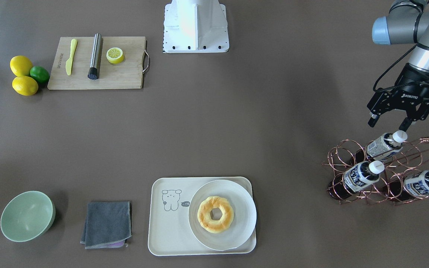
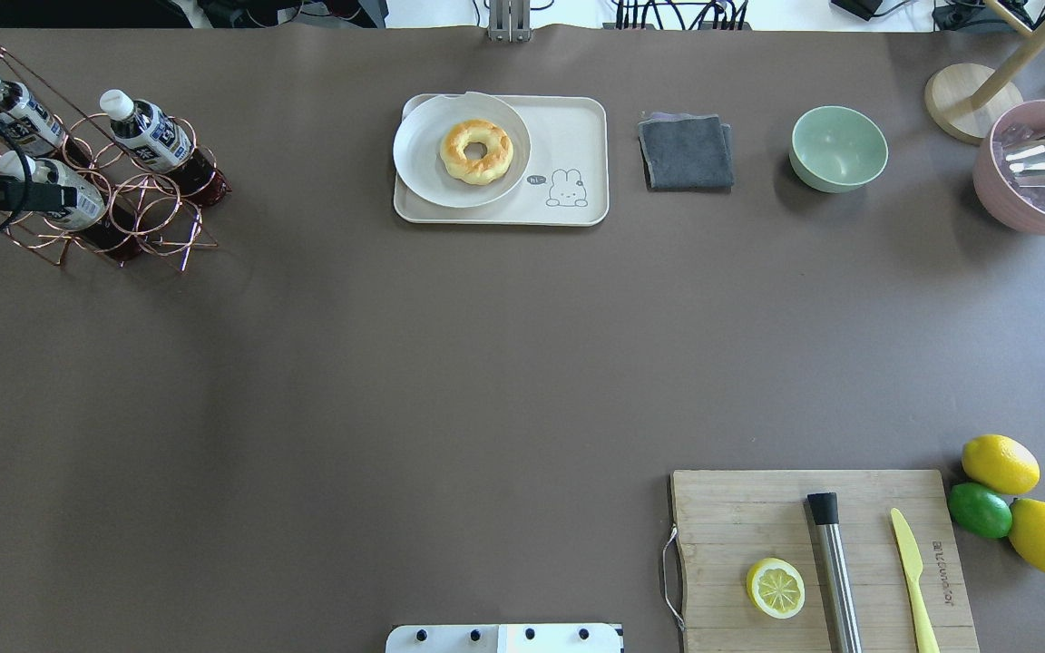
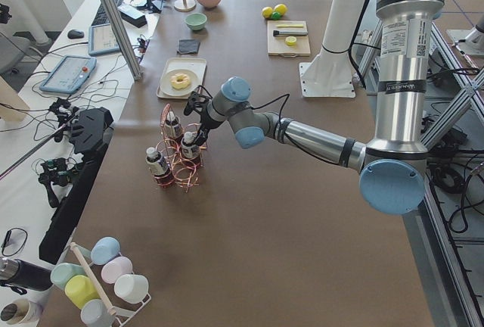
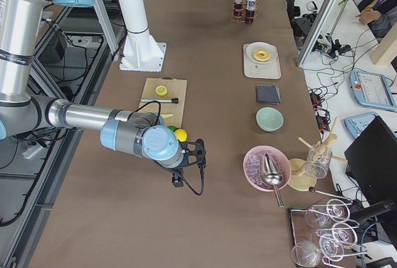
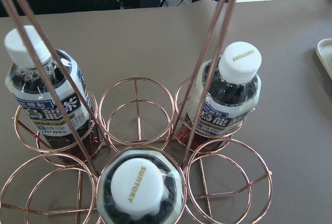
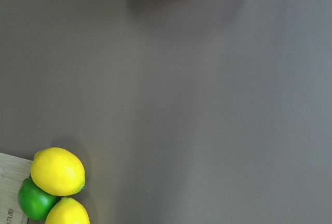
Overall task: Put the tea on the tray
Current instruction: 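Reach the left gripper down to the tea bottle nearest the robot in the rack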
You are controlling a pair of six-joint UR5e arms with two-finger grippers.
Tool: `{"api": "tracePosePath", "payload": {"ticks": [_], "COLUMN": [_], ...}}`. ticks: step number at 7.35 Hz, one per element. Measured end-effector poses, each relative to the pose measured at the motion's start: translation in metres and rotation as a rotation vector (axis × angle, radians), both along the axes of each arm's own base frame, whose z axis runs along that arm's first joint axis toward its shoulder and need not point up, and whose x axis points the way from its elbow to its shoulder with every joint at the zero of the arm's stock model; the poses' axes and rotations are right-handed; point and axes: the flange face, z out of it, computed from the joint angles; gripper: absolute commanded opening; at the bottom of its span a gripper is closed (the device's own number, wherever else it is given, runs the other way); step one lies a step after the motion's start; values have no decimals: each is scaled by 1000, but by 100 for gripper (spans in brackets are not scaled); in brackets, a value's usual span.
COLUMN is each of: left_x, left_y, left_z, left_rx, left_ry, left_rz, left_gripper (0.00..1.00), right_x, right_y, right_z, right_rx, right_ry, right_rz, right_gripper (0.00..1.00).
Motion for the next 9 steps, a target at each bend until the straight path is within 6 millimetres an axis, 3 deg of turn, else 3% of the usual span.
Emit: {"api": "tracePosePath", "payload": {"ticks": [4, 6, 7, 8, 9], "left_x": [-18, -22, -19, -18, -17], "left_y": [-17, -25, -30, -32, -34], "left_z": [6, 7, 6, 6, 6], "left_rx": [25, 37, 36, 33, 30], "left_ry": [-39, -55, -56, -54, -51], "left_rz": [-16, -16, -16, -19, -21], "left_gripper": [96, 85, 75, 52, 36], "right_x": [0, 0, -1, -3, -4], "right_y": [1, 1, 2, 3, 4], "right_z": [0, 1, 3, 6, 9], "right_rx": [-4, -6, -10, -16, -20], "right_ry": [-2, -5, -23, -44, -56], "right_rz": [2, 2, 5, 7, 8], "right_gripper": [100, 100, 100, 100, 100]}}
